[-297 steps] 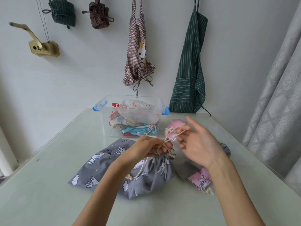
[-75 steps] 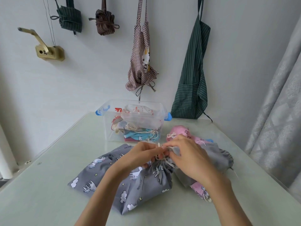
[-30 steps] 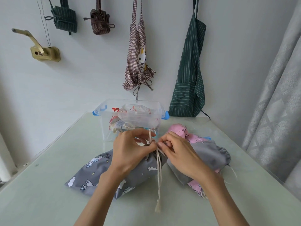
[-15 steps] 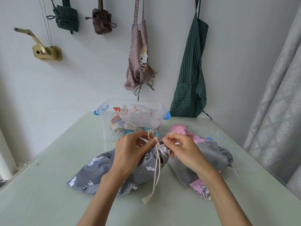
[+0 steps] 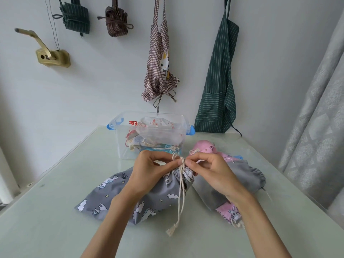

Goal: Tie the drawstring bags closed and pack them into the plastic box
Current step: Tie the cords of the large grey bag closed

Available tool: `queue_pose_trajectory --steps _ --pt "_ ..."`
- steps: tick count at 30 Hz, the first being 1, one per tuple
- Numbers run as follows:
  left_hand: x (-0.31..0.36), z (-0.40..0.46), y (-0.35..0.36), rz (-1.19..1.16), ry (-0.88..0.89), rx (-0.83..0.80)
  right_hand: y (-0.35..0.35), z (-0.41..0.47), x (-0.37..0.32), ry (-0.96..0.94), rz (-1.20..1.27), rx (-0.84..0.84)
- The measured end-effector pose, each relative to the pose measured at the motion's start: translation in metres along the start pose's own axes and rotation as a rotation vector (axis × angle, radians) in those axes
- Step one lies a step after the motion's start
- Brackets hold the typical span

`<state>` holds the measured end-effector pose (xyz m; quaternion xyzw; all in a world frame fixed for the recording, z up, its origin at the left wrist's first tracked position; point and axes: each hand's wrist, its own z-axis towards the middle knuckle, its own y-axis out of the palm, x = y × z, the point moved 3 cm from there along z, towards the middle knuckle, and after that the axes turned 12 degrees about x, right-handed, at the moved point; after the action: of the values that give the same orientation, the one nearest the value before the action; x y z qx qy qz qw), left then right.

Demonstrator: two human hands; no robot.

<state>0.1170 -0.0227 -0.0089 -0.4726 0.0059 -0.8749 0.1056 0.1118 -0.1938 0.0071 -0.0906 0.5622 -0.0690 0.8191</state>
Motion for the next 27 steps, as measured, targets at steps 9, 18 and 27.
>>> queue_pose_trajectory --steps 9,18,27 --pt "0.002 0.009 -0.008 0.049 -0.153 0.041 0.006 -0.005 -0.001 -0.613 -0.821 0.460" --pt "-0.002 0.006 0.000 0.164 -0.112 0.019 0.002 0.011 0.016 0.292 0.212 0.261" --pt "0.000 0.001 0.011 -0.210 -0.203 -0.167 -0.001 0.000 0.006 -0.359 -0.641 0.581"
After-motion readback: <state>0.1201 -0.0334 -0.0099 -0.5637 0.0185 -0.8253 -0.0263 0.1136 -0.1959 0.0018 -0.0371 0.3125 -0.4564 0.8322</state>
